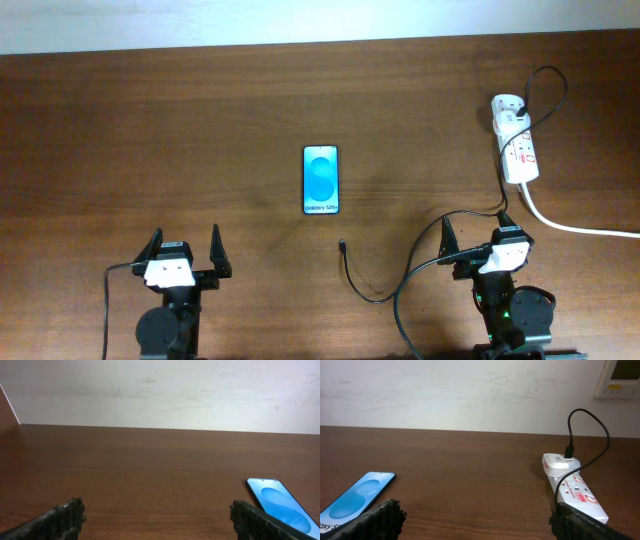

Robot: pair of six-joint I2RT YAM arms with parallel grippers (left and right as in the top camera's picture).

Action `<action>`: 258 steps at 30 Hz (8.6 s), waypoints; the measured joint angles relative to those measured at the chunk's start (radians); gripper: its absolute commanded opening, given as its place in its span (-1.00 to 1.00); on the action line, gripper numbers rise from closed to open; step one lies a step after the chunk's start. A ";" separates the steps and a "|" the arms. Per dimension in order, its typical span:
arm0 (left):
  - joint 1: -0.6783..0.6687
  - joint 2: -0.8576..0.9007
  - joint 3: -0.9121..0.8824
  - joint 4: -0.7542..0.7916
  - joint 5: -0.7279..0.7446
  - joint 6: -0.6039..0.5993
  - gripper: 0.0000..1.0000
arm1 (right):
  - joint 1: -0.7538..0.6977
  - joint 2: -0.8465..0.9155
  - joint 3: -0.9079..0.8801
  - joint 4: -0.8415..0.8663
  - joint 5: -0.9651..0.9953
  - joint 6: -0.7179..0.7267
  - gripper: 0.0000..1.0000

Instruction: Plug charger to phone and switch on socket

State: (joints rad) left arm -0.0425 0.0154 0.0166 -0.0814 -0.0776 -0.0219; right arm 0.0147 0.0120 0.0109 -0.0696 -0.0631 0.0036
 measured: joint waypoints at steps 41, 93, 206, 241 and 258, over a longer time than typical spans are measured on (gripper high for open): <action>0.000 0.000 0.000 0.000 0.000 0.000 0.98 | 0.000 0.000 0.000 0.000 0.000 0.000 0.97; 0.003 0.921 0.974 -0.085 0.852 0.006 0.98 | 0.000 -0.001 0.000 -0.001 0.004 0.000 0.97; -0.510 2.335 2.028 -1.124 0.028 -0.516 0.98 | 0.000 -0.002 0.000 -0.001 0.004 0.000 0.97; -0.487 2.414 2.028 -1.051 0.058 -0.510 0.98 | 0.000 -0.002 0.000 -0.001 0.004 0.000 0.97; -0.486 2.415 2.028 -1.098 0.077 -0.448 0.98 | 0.000 -0.002 0.000 -0.001 0.004 0.000 0.97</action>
State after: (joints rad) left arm -0.5289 2.4302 2.0441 -1.1797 -0.0002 -0.4702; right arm 0.0147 0.0101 0.0109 -0.0704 -0.0593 0.0036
